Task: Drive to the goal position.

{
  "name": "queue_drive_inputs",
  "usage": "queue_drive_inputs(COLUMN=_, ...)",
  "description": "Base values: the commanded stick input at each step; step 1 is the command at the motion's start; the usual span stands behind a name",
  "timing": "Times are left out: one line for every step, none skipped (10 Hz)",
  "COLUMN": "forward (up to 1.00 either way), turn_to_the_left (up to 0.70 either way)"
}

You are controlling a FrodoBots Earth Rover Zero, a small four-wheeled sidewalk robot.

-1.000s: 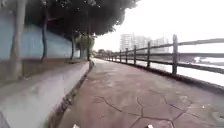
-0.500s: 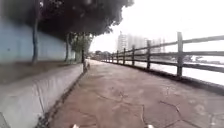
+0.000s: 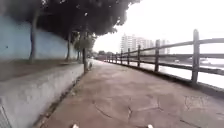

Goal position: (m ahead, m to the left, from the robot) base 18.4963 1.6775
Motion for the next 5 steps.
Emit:
queue_drive_inputs(forward=1.0, turn_to_the_left=0.0)
queue_drive_inputs(forward=1.0, turn_to_the_left=0.0)
queue_drive_inputs(forward=1.0, turn_to_the_left=0.0)
queue_drive_inputs(forward=1.0, turn_to_the_left=-0.19)
queue_drive_inputs(forward=1.0, turn_to_the_left=-0.4)
